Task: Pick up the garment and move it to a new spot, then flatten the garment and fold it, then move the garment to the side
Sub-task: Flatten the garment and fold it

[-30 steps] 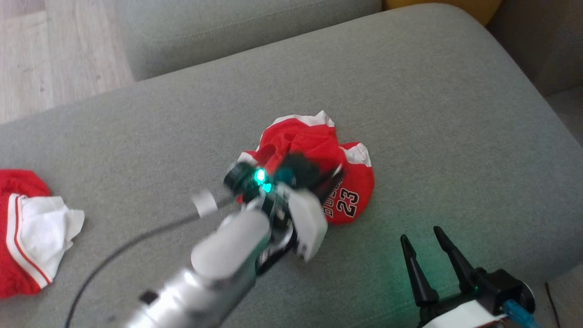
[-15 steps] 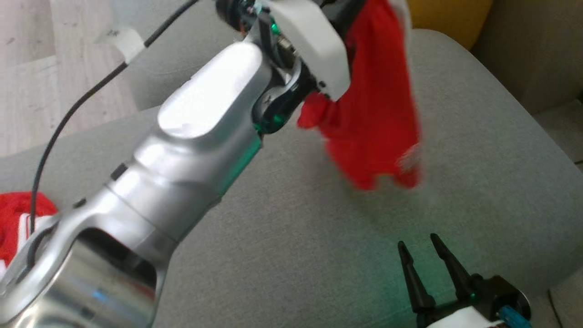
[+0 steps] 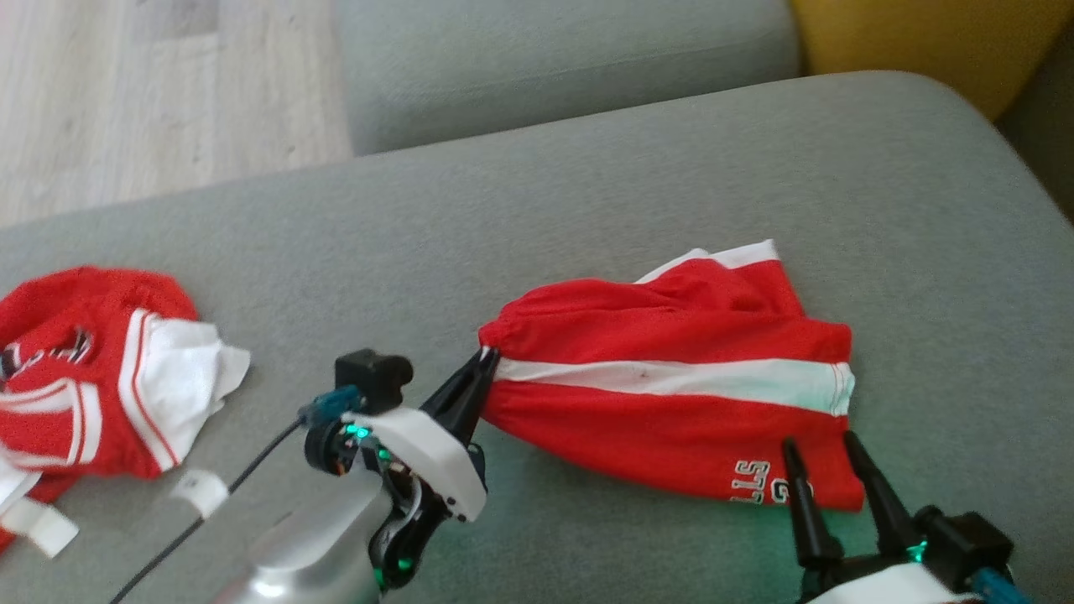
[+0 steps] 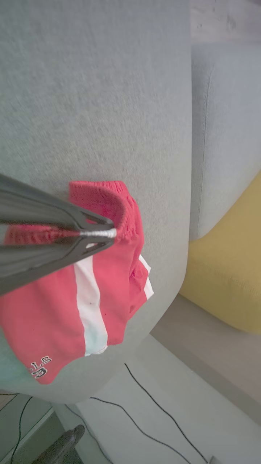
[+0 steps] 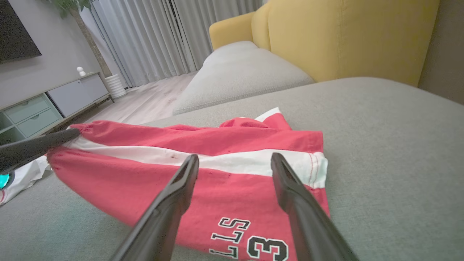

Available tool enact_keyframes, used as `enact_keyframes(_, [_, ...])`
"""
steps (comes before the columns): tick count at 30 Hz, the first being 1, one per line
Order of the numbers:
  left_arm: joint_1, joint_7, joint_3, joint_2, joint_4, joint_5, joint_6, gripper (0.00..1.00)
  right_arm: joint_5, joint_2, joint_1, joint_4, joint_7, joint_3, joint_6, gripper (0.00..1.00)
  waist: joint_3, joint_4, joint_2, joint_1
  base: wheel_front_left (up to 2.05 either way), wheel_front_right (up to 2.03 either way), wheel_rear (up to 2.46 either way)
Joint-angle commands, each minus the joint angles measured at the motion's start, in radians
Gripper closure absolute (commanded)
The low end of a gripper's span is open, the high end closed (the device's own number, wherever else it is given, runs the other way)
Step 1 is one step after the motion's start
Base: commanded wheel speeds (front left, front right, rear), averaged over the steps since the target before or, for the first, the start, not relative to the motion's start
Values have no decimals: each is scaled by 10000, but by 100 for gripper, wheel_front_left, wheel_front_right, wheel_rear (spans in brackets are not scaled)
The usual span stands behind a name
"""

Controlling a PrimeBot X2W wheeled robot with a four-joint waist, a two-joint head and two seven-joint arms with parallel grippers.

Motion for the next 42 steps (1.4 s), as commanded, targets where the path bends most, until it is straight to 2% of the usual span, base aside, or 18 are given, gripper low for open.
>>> enact_keyframes(1, [-738,-275,382,167,-320,23,86,100,158,1,-494,-184,-109,103,-7,0,287,356,0,0,0,0,0])
enact_keyframes(7, [-452,-803,533,503,-446,217,476,100,646,-136,-1618,1236,-109,-631,-7,0,827,947,0,0,0,0,0])
enact_keyframes(11, [-495,-978,706,597,-495,244,620,100,774,-412,-2401,2503,-60,-730,-7,0,1051,1202,0,0,0,0,0])
enact_keyframes(17, [-468,-1120,820,590,-540,251,674,100,1068,-489,-3157,3571,-66,-521,-7,0,1182,1383,0,0,0,0,0])
enact_keyframes(25, [-351,-1213,861,520,-516,239,682,100,1082,-441,-3194,3913,-99,1,-7,0,1146,1432,0,0,0,0,0])
enact_keyframes(34, [-265,-1261,892,592,-500,252,728,100,940,-214,-2744,3405,-106,153,-7,1,1042,1335,0,0,0,0,0])
enact_keyframes(37, [-267,-1269,897,602,-503,256,741,100,991,-193,-2661,3449,-107,208,-7,22,1034,1323,0,0,0,0,0])
enact_keyframes(38, [-267,-1269,897,602,-503,256,741,100,991,-193,-2661,3449,-107,208,-7,22,1034,1323,0,0,0,0,0])
enact_keyframes(42, [-280,-1270,878,598,-512,248,714,100,1085,-226,-2674,3552,-107,273,-7,44,1032,1311,0,0,0,0,0])
